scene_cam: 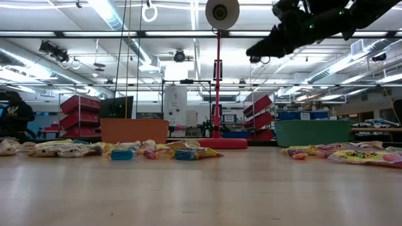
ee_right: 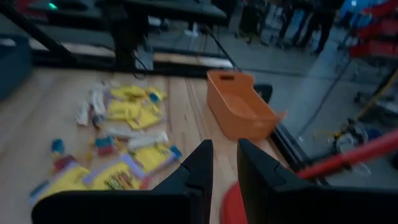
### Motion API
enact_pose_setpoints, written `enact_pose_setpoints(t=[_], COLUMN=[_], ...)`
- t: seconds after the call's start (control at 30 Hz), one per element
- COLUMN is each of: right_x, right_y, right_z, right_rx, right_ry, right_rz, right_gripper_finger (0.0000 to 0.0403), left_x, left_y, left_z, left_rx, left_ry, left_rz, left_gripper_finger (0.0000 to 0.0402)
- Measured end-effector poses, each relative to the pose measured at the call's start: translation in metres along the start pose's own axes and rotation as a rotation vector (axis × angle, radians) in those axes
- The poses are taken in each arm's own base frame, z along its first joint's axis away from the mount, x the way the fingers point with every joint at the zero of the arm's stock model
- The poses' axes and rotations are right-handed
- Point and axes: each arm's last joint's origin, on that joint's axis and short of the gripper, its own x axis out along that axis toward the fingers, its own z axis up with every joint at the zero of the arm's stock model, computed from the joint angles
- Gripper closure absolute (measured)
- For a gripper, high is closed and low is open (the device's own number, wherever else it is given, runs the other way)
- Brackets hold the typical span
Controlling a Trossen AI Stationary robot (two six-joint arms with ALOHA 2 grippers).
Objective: Sort candy
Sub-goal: Put the white candy into the blue bin
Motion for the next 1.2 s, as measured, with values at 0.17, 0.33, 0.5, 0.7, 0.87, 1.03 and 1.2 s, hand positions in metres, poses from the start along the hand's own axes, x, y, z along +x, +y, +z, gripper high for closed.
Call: enact_pose_setpoints(t=[0.17,0.33,0.5,0.7,0.87,1.03,1.2], right_x=[-0.001,-0.003,-0.006,-0.01,-0.011,-0.011,-0.01], right_y=[0.013,0.028,0.039,0.048,0.049,0.049,0.048], right_z=[0.008,0.015,0.024,0.034,0.035,0.035,0.034], right_rx=[-0.02,-0.039,-0.037,-0.033,-0.03,-0.024,-0.026], right_ry=[-0.055,-0.117,-0.194,-0.294,-0.309,-0.308,-0.296], right_rz=[0.008,0.035,0.053,0.082,0.084,0.084,0.081], right_gripper_finger=[0.0343,0.0343,0.0343,0.0343,0.0343,0.0343,0.0343], left_x=[-0.018,-0.027,-0.03,-0.03,-0.029,-0.033,-0.046], left_y=[0.009,0.025,0.048,0.065,0.082,0.101,0.122], left_z=[0.022,0.038,0.048,0.066,0.085,0.099,0.113], left_rx=[0.117,0.218,0.295,0.411,0.401,0.389,0.35], left_ry=[-0.164,-0.227,-0.236,-0.242,-0.2,-0.17,-0.223], left_rz=[0.109,0.26,0.492,0.633,0.668,0.683,0.649], left_gripper_finger=[0.0325,0.0325,0.0325,0.0325,0.0325,0.0325,0.0325])
